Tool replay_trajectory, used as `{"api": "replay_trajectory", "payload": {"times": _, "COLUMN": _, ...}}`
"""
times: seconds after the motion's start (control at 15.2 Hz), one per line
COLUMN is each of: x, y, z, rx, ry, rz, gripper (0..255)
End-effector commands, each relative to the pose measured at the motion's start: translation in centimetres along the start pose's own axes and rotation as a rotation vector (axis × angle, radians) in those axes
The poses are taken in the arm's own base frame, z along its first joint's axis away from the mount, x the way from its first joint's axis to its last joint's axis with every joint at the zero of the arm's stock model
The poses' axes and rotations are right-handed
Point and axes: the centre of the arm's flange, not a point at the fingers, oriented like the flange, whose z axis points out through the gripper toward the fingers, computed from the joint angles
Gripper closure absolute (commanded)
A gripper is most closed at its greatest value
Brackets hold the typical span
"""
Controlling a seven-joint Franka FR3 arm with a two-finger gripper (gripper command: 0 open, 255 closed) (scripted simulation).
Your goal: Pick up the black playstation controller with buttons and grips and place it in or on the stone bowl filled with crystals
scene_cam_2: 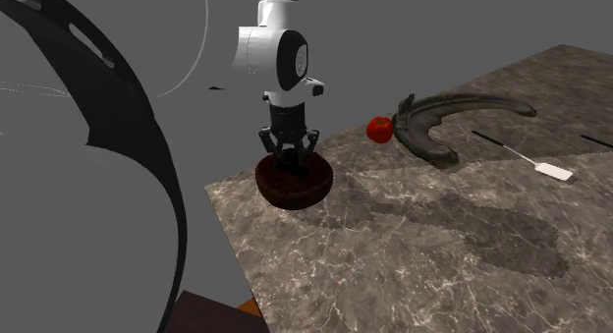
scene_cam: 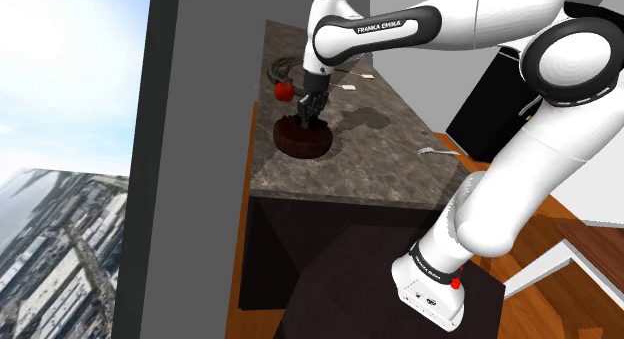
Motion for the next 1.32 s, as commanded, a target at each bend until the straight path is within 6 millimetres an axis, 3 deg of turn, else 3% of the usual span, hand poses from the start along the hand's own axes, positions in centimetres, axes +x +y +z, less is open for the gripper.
{"api": "replay_trajectory", "payload": {"times": 0.0, "x": 0.0, "y": 0.0, "z": 0.0, "rx": 0.0, "ry": 0.0, "rz": 0.0, "gripper": 255}}
{"api": "replay_trajectory", "payload": {"times": 0.07, "x": 0.0, "y": 0.0, "z": 0.0, "rx": 0.0, "ry": 0.0, "rz": 0.0, "gripper": 255}}
{"api": "replay_trajectory", "payload": {"times": 0.13, "x": 0.0, "y": 0.0, "z": 0.0, "rx": 0.0, "ry": 0.0, "rz": 0.0, "gripper": 0}}
{"api": "replay_trajectory", "payload": {"times": 0.46, "x": 0.0, "y": 0.0, "z": 0.0, "rx": 0.0, "ry": 0.0, "rz": 0.0, "gripper": 0}}
{"api": "replay_trajectory", "payload": {"times": 0.73, "x": 0.0, "y": 0.0, "z": -5.0, "rx": 0.0, "ry": 0.0, "rz": 0.0, "gripper": 0}}
{"api": "replay_trajectory", "payload": {"times": 1.25, "x": 0.0, "y": 0.0, "z": -5.0, "rx": 0.0, "ry": 0.0, "rz": 0.0, "gripper": 0}}
